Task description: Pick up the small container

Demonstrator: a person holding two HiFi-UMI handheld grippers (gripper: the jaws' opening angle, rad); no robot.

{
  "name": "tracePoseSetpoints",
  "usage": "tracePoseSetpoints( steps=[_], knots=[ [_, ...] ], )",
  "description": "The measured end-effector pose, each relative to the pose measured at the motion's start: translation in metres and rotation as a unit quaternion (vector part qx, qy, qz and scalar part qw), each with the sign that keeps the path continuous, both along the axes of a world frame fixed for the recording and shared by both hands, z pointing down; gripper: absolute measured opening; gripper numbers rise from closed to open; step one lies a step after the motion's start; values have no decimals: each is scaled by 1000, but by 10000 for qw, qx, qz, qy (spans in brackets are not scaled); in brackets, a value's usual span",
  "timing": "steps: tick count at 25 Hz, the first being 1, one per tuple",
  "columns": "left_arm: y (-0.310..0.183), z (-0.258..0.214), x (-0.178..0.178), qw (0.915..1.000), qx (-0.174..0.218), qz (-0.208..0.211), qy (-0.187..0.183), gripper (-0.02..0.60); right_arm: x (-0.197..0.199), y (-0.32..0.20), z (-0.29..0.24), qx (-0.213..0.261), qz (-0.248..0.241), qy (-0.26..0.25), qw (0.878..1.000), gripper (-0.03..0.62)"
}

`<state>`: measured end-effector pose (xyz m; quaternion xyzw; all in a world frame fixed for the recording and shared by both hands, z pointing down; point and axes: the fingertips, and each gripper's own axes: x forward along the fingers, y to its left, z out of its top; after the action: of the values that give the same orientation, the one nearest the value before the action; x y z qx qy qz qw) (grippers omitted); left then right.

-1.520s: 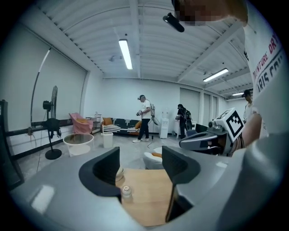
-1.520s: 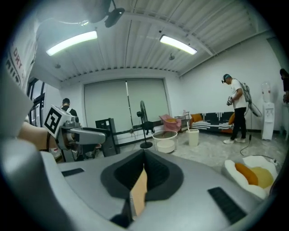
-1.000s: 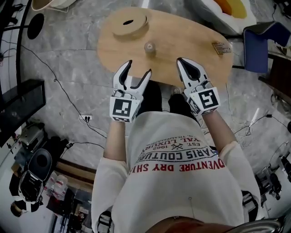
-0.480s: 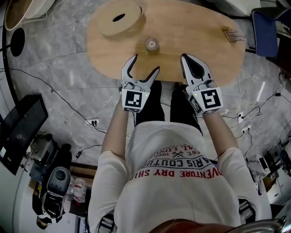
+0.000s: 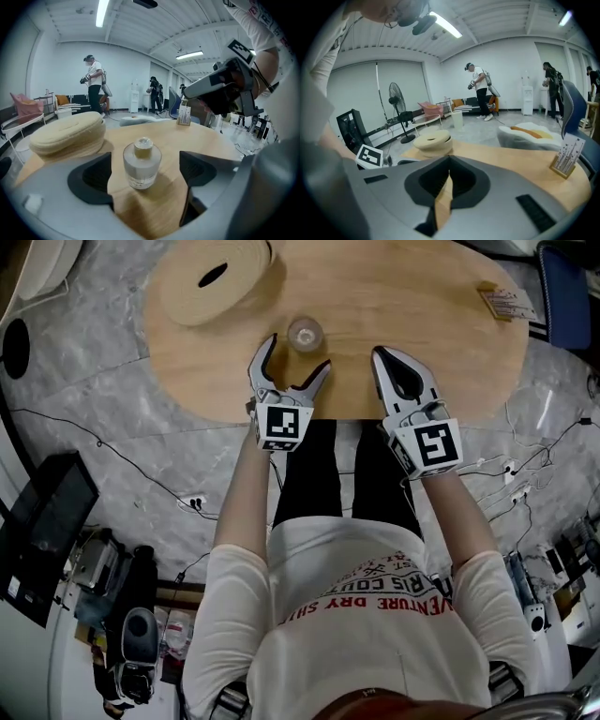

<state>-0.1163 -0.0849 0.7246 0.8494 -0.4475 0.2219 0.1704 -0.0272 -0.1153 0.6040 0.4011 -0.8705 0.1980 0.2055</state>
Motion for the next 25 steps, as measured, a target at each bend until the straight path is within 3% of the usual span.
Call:
tracePoseSetpoints(
  steps=[7, 18, 22, 25],
  knots=[
    [-28, 29, 16, 9997, 199, 77, 138, 446, 8, -3, 32, -60, 14, 148, 9999, 6],
    [-50, 45, 18, 9994, 279, -114, -193, 440, 22, -1, 50, -196, 54, 268, 9994, 6],
    [-53, 46, 23, 9992, 252, -44, -319, 352, 28, 0, 53, -251, 111, 297, 9992, 6],
    [-53, 46, 23, 9991, 276, -29, -329, 345, 34, 2, 57, -305, 138, 334, 9989, 6]
  ],
)
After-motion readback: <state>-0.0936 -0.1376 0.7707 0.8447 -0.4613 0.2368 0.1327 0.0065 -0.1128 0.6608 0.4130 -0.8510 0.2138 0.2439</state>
